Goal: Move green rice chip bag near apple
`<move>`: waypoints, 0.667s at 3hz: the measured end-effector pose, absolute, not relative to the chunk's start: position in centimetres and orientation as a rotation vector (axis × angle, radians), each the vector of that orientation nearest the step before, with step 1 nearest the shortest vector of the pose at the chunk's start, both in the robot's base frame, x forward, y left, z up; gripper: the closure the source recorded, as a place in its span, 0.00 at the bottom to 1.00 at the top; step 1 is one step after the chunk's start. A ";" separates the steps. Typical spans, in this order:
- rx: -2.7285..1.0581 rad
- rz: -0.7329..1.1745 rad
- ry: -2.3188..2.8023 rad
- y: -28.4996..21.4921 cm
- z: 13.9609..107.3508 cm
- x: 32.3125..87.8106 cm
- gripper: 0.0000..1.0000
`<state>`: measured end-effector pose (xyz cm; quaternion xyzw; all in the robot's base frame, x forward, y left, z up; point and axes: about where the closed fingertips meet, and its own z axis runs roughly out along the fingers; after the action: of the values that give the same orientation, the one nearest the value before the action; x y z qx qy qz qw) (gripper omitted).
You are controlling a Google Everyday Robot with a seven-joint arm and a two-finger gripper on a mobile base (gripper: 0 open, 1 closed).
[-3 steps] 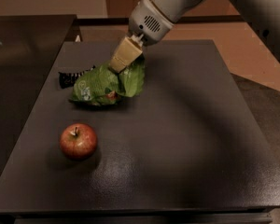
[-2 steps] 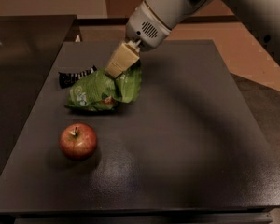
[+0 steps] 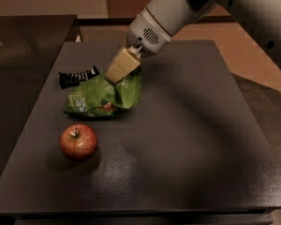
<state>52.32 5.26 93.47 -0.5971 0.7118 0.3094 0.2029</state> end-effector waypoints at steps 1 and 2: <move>-1.669 0.865 1.984 5.5 93.4 52.3 0.35; -1.672 0.866 1.983 5.6 93.4 52.2 0.13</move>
Offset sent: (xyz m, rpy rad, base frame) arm -0.0003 0.0015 -0.0003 0.0002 -0.0001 0.0022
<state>52.24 5.62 93.40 -0.5989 0.7101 0.3101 0.2022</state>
